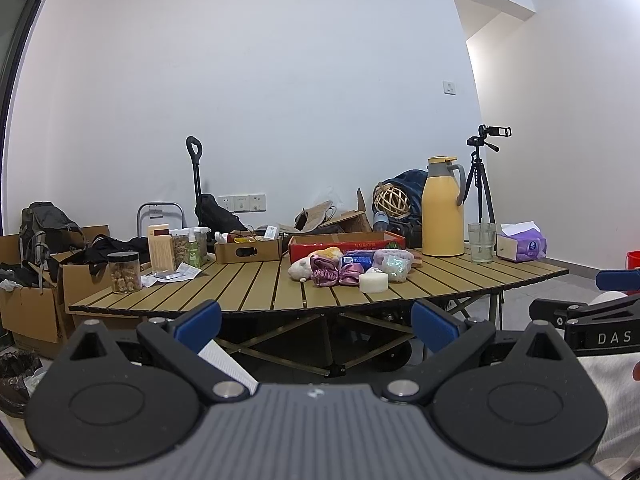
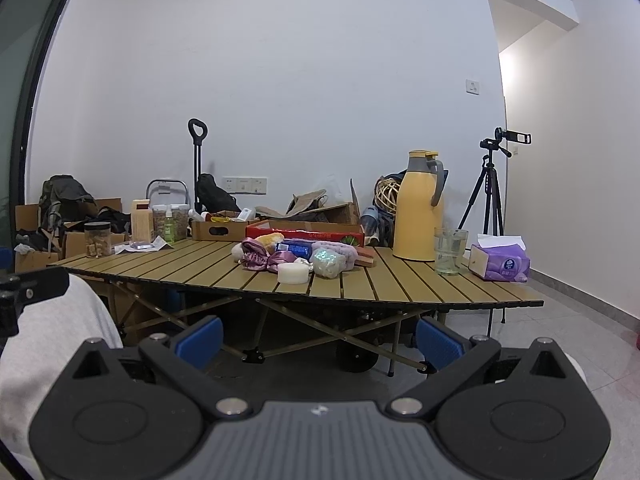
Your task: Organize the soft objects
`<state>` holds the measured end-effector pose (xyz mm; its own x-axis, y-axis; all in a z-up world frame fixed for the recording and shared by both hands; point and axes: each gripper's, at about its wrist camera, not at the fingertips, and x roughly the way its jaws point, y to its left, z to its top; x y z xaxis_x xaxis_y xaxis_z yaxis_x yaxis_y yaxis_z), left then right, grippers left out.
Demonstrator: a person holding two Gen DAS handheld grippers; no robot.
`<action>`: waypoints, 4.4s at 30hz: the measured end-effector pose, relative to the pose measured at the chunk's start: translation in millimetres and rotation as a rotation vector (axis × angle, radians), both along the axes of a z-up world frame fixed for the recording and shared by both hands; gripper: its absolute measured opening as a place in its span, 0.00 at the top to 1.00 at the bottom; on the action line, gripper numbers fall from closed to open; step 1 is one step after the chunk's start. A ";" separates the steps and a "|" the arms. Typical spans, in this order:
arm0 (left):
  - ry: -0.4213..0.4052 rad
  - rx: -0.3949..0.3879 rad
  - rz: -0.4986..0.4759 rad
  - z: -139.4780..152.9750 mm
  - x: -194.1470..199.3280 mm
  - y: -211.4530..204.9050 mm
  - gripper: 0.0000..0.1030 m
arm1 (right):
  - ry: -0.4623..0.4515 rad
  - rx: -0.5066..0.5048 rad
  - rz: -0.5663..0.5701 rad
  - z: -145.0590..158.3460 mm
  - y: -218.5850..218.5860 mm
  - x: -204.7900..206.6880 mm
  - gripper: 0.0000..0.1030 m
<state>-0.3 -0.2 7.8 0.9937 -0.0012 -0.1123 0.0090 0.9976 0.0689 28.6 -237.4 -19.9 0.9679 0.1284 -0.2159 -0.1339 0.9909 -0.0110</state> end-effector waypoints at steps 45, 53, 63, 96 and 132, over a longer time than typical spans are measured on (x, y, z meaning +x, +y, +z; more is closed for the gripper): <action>0.098 -0.015 -0.009 -4.8 155.0 5.4 0.00 | 0.012 0.038 -0.011 3.8 1.0 139.8 0.00; 0.129 -0.047 -0.019 0.9 250.5 2.9 0.00 | 0.083 0.158 0.099 0.9 -2.9 244.0 0.00; 0.267 -0.058 -0.149 -13.7 364.7 -19.1 0.00 | 0.152 0.159 0.120 -5.4 13.0 367.6 0.17; 0.170 -0.076 -0.222 74.4 558.9 5.2 0.54 | 0.223 0.319 0.320 61.3 -11.3 556.5 0.77; 0.289 0.039 0.000 202.8 653.8 49.0 0.16 | 0.248 -0.098 0.043 196.8 27.1 693.5 0.21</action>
<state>653.5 48.8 210.6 0.9204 0.0088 -0.3908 0.0335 0.9943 0.1015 722.1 -210.4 177.0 0.8780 0.1352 -0.4592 -0.1867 0.9800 -0.0685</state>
